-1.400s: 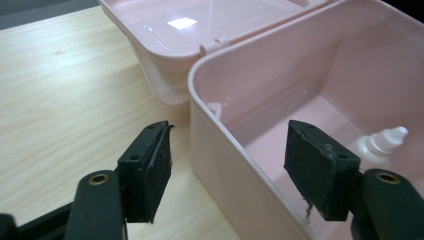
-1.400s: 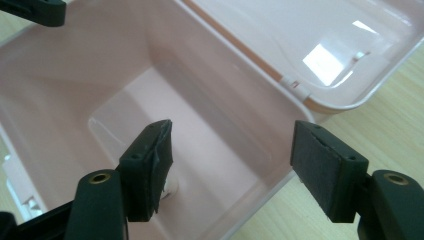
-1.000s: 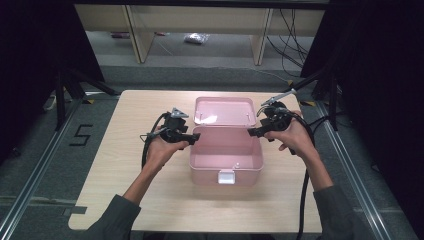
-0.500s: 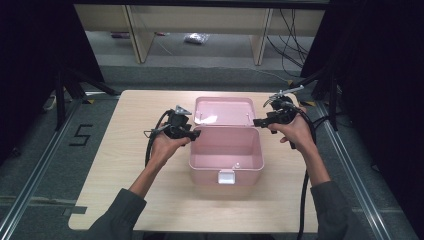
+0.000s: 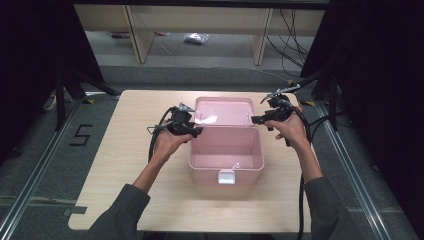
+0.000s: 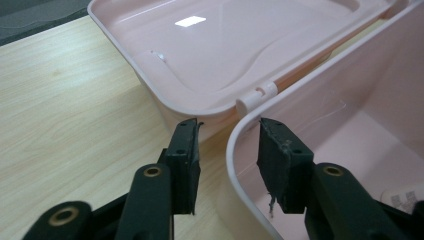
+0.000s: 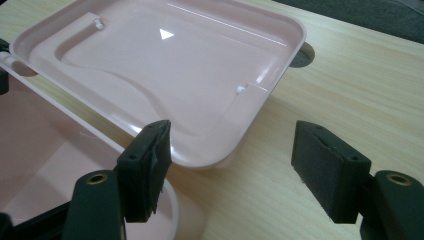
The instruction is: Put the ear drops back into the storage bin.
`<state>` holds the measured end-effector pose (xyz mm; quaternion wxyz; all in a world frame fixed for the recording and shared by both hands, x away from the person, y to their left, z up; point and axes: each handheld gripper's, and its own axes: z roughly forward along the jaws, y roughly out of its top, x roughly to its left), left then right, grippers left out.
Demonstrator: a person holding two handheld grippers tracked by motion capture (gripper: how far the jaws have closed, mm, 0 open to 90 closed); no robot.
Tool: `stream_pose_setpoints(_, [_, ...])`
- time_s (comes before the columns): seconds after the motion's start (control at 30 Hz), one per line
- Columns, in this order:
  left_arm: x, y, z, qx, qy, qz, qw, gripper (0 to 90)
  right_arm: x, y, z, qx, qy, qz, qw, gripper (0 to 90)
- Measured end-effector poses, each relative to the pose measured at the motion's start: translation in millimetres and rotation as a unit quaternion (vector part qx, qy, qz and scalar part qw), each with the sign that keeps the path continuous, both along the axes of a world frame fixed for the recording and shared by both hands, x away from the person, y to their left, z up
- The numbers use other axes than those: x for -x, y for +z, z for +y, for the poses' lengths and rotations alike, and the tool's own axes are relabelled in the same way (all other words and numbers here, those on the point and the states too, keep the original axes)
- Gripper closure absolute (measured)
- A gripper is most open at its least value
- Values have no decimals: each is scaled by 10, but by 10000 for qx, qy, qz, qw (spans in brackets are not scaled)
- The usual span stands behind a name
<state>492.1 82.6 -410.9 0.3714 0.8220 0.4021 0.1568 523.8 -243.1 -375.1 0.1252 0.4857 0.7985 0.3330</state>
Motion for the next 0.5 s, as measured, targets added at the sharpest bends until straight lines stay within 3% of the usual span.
stream_pose_setpoints(0.07, [-3,-4,-7,46,-24,33,10000,645,-1,-9,12,-61,-83,99,9999,331])
stream_pose_setpoints(0.17, [15,-11,-37,-26,-92,3,10000,724,-31,-32,-2,26,-57,45,10000,330])
stream_pose_setpoints(0.2, [23,-5,-45,-89,-92,-20,9999,734,-25,-35,9,-41,-134,117,9998,331])
stream_pose_setpoints(0.3, [28,-1,-36,-86,-125,15,9999,749,-46,-36,-9,7,-48,52,10000,333])
stream_pose_setpoints(0.5, [79,13,-34,-169,-199,-17,9997,775,-89,-21,3,1,-145,18,9999,351])
